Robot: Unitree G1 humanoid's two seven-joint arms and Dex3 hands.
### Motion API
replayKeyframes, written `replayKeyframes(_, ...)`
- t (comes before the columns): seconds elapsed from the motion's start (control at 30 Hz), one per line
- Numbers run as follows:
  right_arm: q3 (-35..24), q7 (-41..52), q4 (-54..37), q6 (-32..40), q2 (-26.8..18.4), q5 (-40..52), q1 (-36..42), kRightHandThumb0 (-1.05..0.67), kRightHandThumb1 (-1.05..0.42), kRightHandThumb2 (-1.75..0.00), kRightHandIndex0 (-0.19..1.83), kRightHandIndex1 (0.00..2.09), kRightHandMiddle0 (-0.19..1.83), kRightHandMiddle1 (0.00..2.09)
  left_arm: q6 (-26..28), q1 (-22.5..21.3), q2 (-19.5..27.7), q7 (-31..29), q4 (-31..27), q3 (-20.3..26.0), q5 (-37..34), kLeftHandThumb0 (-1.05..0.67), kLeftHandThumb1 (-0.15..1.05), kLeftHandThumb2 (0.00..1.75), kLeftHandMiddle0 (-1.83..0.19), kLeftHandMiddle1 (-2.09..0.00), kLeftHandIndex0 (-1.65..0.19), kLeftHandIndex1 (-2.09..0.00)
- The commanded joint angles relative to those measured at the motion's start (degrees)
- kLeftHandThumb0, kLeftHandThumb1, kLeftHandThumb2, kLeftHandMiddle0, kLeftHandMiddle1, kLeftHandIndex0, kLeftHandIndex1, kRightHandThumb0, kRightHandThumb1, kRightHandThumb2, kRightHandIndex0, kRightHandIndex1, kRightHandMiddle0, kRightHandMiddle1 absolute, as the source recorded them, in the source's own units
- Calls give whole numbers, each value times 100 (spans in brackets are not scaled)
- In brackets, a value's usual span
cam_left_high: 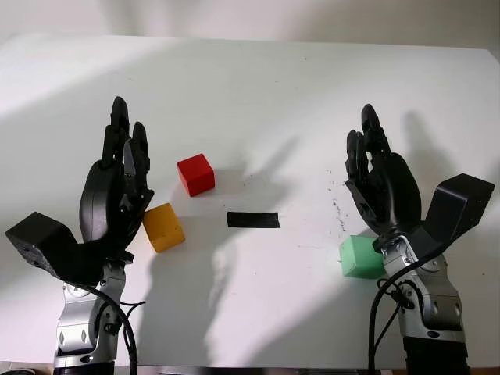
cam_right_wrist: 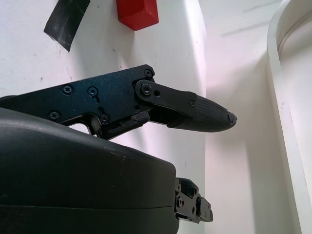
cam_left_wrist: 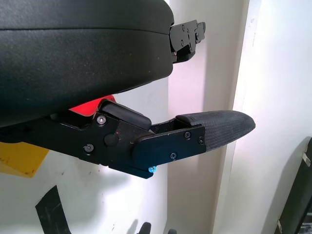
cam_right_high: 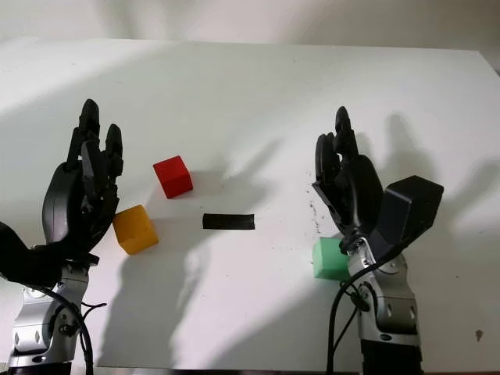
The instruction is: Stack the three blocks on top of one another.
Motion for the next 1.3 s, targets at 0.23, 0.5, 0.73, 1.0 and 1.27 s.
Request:
replayKeyframes(0.23, -13, 107, 200, -78, -79, -6, -170, -67, -105, -64, -19, 0, -19, 0, 67, -69, -7, 56, -19, -30, 46, -77, 105, 64, 19, 0, 19, 0)
replayKeyframes(0.5, -76, 297, 156, -32, -706, -280, -665, -66, -105, -54, -19, 0, -19, 0, -134, -145, -1, 50, 133, 13, 107, -78, 105, 63, 19, 0, 19, 0)
replayKeyframes(0.73, 462, 1072, 909, -614, -1387, -908, -2267, -69, -98, -8, -12, 5, -2, 15, -74, -213, 234, 21, 116, 154, 126, -78, 105, 66, 19, 0, 19, 0)
replayKeyframes(1.0, 1931, 1627, 1987, -2035, -1960, -2932, -3813, -74, -87, -5, -8, 5, 3, 48, 155, -247, 390, 193, -60, 287, 141, -80, 105, 66, 19, 0, 19, 0)
replayKeyframes(1.27, 2804, 1275, 3387, -3558, -1787, -4271, -4856, -82, -89, -6, -8, 5, 11, 42, 233, -390, 615, 91, -49, 565, -80, -77, 105, 65, 19, -2, 19, 0)
